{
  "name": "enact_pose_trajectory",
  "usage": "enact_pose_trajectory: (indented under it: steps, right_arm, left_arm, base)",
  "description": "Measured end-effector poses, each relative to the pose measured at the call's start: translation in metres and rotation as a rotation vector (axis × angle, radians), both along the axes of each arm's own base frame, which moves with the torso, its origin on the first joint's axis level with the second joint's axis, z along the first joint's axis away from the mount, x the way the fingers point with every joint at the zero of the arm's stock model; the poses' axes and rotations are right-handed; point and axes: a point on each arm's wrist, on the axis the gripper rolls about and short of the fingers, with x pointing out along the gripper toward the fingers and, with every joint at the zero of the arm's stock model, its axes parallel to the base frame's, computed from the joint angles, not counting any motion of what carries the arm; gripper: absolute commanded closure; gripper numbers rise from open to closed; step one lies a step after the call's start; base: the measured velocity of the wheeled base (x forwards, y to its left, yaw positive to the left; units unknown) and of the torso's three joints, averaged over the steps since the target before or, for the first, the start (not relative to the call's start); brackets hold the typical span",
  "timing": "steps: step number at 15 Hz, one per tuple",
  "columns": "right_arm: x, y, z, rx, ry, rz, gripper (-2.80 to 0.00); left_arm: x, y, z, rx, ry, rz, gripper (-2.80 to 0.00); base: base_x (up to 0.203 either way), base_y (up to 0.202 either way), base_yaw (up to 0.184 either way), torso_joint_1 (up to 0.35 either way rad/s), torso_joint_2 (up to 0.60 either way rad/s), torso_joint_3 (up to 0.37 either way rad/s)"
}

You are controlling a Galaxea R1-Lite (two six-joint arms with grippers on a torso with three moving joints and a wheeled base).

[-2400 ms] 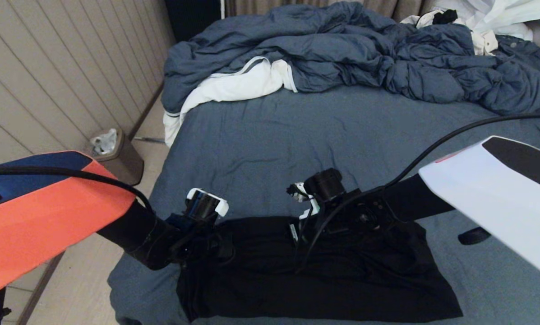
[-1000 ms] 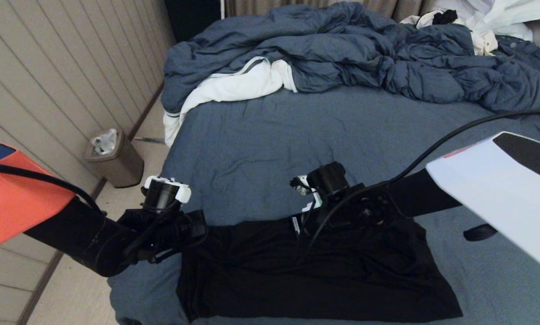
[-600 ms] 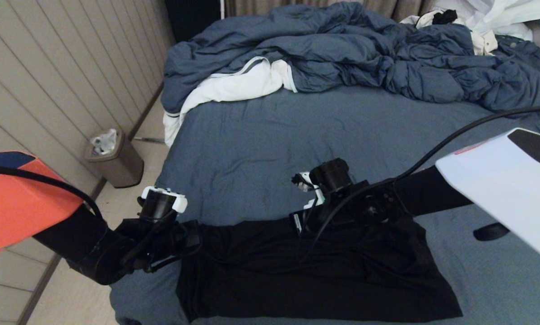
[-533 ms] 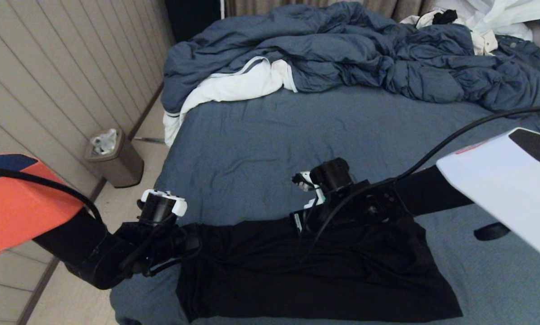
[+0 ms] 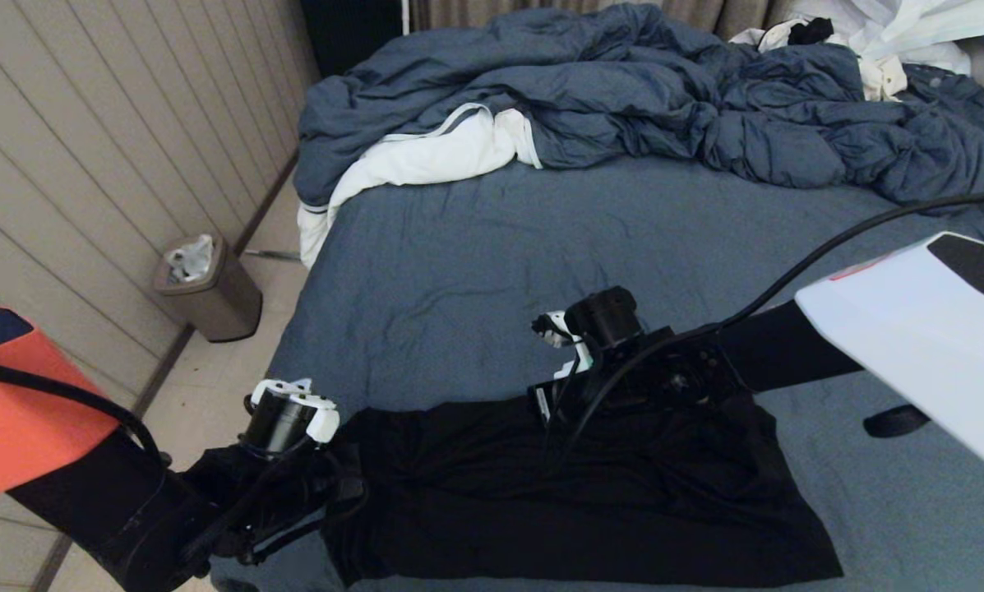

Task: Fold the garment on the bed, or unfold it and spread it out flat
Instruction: Fold the black T-shirt

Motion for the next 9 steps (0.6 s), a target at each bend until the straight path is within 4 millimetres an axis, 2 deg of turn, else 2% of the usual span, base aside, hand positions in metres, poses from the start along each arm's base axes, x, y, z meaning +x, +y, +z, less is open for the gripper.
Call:
enact_pose_trajectory:
  steps: [4, 9]
  right_arm:
    - [-0.001, 0.0, 0.001, 0.001, -0.002, 0.0, 0.0]
    - [-0.001, 0.0, 0.001, 0.001, -0.002, 0.0, 0.0]
  left_arm:
    - [0.001, -0.017, -0.016, 0.002, 0.006, -0.042, 0.0]
    - [0.003, -0.022, -0.03, 0.059, 0.03, -0.084, 0.0]
  base:
    - [0.0, 0.0, 0.0, 0.0, 0.0, 0.0]
    - [0.0, 0.0, 0.0, 0.0, 0.0, 0.0]
